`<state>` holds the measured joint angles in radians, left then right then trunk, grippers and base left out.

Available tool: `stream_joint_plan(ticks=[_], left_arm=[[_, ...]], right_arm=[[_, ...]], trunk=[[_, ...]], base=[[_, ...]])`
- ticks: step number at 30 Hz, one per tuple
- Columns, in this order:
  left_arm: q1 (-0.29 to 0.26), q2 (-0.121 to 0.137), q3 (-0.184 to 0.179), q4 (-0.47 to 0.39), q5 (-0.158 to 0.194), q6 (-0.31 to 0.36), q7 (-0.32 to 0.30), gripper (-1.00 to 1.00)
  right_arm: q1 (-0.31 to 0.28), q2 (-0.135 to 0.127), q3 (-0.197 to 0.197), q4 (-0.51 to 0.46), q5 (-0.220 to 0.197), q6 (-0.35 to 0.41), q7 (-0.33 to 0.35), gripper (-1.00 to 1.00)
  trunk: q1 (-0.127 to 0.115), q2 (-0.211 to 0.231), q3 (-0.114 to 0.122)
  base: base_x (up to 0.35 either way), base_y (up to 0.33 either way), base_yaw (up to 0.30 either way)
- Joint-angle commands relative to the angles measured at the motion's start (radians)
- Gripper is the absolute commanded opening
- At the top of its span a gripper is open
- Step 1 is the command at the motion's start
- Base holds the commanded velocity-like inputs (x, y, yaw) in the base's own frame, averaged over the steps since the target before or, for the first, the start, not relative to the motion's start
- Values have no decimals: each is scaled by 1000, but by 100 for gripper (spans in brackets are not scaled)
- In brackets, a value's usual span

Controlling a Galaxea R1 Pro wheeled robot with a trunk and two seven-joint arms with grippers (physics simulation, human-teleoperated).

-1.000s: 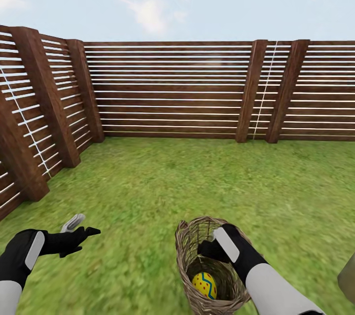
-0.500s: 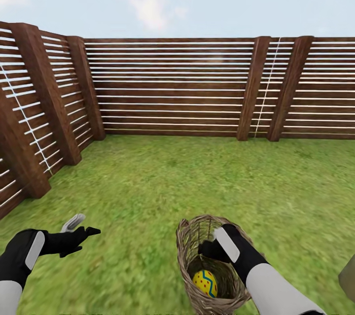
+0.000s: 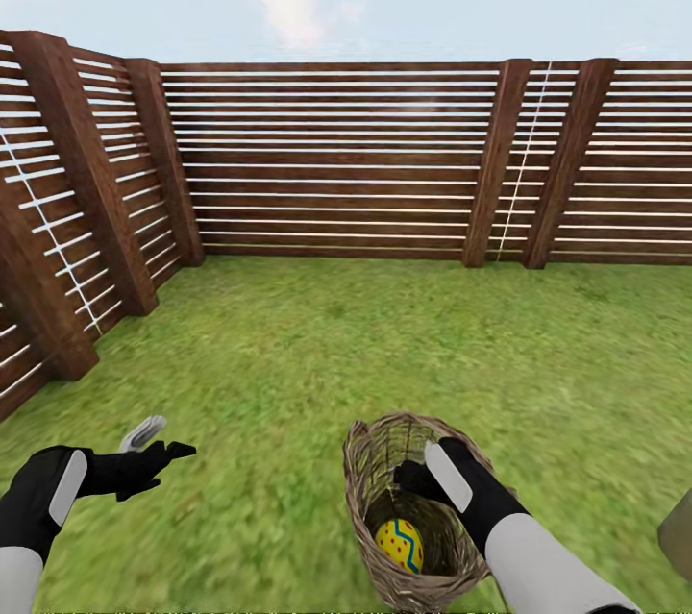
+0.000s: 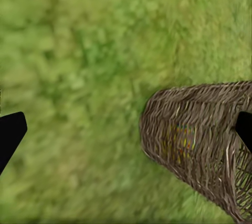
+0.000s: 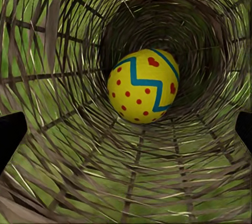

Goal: Take the three Easter eggs out of the wicker basket on the lawn in the garden, then place them on the lawn next to a single tree (choose any tree) so that all three eggs are next to the same tree and none are left in the basket.

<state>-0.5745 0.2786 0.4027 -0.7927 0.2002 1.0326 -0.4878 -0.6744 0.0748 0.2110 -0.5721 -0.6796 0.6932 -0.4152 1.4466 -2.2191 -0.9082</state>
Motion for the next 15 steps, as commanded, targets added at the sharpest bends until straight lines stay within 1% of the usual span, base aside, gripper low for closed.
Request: stream_joint_plan(ticks=[1, 5, 15], left_arm=[[-1, 0, 2, -1, 1, 7, -3, 100], [-1, 0, 2, -2, 1, 7, -3, 100], [-1, -1, 1, -2, 1, 7, -3, 100]], right_arm=[[-1, -2, 5, 0, -11, -6, -10, 100], [0, -4, 5, 2, -11, -19, -10, 100], [-13, -6, 5, 6, -6, -20, -10, 100]], trunk=[[0, 0, -3], [0, 0, -9], [0, 0, -26]], base=[[0, 0, 0], [0, 0, 0], [0, 0, 0]])
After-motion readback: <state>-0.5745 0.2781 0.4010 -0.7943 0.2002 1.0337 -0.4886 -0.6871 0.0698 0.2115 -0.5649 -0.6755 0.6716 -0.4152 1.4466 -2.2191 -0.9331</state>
